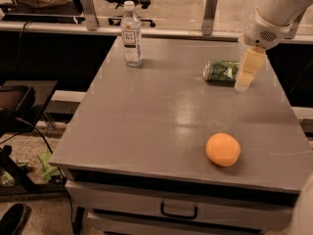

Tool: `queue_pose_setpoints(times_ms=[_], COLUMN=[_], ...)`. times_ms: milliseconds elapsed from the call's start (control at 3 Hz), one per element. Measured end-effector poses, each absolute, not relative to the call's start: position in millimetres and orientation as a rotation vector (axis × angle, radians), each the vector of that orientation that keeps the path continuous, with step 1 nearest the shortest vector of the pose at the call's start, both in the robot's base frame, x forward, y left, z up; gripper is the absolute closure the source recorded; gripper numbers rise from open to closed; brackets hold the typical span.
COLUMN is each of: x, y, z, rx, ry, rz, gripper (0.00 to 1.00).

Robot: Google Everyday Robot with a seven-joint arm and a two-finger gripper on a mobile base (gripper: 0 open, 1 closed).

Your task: Pick green can

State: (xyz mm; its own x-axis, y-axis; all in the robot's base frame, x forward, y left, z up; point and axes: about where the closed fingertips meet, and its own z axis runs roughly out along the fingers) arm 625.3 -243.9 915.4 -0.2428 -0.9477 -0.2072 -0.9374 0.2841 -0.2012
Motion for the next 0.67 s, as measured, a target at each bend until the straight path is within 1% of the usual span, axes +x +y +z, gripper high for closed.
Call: queue_pose_setpoints(times_ms=[667], x=[667], y=[-244], z=[886], rx=[-1.712], ry=[2.287], rz=[-0.005], gripper=[0.00])
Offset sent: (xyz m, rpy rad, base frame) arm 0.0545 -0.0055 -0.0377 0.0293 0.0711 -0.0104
